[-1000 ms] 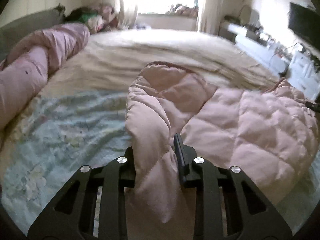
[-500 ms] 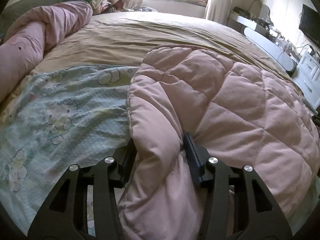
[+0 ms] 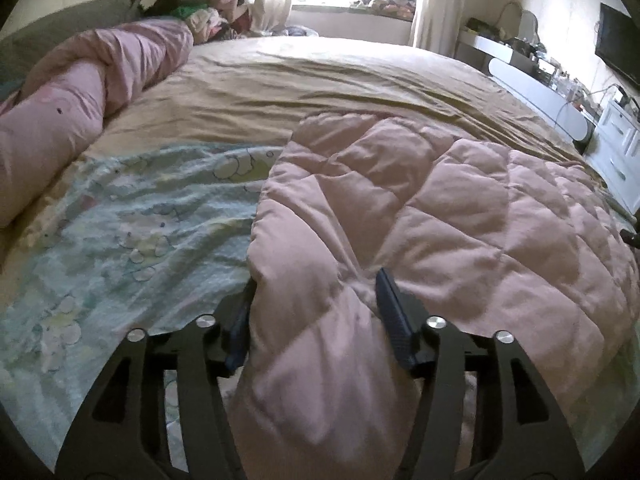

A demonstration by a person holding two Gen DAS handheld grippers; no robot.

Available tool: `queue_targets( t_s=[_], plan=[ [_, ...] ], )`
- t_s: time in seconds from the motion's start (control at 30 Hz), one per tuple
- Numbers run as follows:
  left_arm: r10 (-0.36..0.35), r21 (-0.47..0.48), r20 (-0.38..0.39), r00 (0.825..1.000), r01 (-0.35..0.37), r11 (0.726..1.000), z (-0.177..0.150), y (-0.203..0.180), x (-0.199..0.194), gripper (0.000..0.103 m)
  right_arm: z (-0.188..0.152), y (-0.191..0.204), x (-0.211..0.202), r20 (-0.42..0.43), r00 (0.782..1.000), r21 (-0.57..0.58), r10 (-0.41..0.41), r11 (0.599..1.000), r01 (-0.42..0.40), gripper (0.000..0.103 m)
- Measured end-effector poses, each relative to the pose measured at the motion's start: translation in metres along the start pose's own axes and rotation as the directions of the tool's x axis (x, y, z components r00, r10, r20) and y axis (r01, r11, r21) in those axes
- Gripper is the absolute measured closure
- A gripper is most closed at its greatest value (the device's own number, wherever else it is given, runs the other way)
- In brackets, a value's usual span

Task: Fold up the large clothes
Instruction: 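Fold the held quilt edge over the bundle and open both tools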

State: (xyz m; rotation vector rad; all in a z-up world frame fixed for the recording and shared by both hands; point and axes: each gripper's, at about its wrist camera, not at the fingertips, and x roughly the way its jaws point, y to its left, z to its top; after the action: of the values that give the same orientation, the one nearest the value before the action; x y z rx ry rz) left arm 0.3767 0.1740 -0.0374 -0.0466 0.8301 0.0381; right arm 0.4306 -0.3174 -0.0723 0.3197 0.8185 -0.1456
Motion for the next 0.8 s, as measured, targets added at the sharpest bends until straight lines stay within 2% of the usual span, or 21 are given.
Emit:
queue_targets(
  t_s=[0.2, 0.23, 0.27, 0.3, 0.37, 0.4, 0.5, 0.6, 0.67, 0.7, 0.73, 0.8],
  plan=[
    [0.012, 0.044, 0.038, 0.999, -0.014, 0.999, -0.005, -0.017, -0.036, 0.034, -0.010, -0.002, -0.060, 0.099, 0.994, -0.049, 0.054, 0.998, -0.049, 0.029],
    [0.008, 0.054, 0.048, 0.999, -0.011, 0.998, -0.006, -0.022, -0.044, 0.031, -0.013, 0.003, -0.070, 0.117, 0.991, -0.079, 0.070, 0.995, -0.061, 0.027],
    [0.008, 0.063, 0.054, 0.998, -0.011, 0.998, -0.007, -0.028, -0.049, 0.023, -0.016, 0.008, -0.077, 0.128, 0.989, -0.108, 0.079, 0.992, -0.065, 0.027],
    [0.005, 0.076, 0.060, 0.998, -0.010, 0.997, -0.009, -0.036, -0.055, 0.021, -0.020, 0.015, -0.085, 0.137, 0.987, -0.149, 0.086, 0.987, -0.065, 0.027],
    [-0.019, 0.099, 0.063, 0.998, 0.013, 0.995, -0.013, -0.053, -0.065, 0.021, -0.032, 0.036, -0.099, 0.137, 0.983, -0.256, 0.120, 0.963, -0.082, 0.027],
    [-0.039, 0.107, 0.057, 0.998, 0.033, 0.994, -0.015, -0.061, -0.068, 0.021, -0.038, 0.045, -0.103, 0.136, 0.982, -0.297, 0.134, 0.951, -0.088, 0.023],
    [-0.078, 0.130, 0.015, 0.997, 0.076, 0.989, -0.020, -0.086, -0.066, 0.021, -0.059, 0.079, -0.110, 0.136, 0.978, -0.405, 0.157, 0.910, -0.090, 0.018],
    [-0.063, 0.168, -0.038, 0.997, 0.068, 0.983, -0.022, -0.108, -0.049, 0.021, -0.070, 0.111, -0.106, 0.107, 0.978, -0.484, 0.178, 0.869, -0.105, 0.018],
    [-0.054, 0.172, -0.083, 0.995, 0.068, 0.983, -0.021, -0.117, -0.034, 0.021, -0.072, 0.125, -0.100, 0.090, 0.979, -0.504, 0.181, 0.856, -0.112, 0.018],
    [-0.041, 0.170, -0.116, 0.992, 0.060, 0.984, -0.021, -0.119, -0.023, 0.019, -0.073, 0.134, -0.093, 0.069, 0.981, -0.515, 0.181, 0.849, -0.120, 0.018],
    [-0.014, 0.169, -0.138, 0.990, 0.037, 0.985, -0.020, -0.120, -0.013, 0.009, -0.073, 0.141, -0.087, 0.056, 0.983, -0.519, 0.173, 0.847, -0.119, 0.018],
    [-0.018, 0.149, -0.164, 0.986, 0.043, 0.988, -0.019, -0.118, 0.002, 0.008, -0.071, 0.151, -0.078, 0.035, 0.985, -0.524, 0.166, 0.842, -0.124, 0.018]
  ],
)
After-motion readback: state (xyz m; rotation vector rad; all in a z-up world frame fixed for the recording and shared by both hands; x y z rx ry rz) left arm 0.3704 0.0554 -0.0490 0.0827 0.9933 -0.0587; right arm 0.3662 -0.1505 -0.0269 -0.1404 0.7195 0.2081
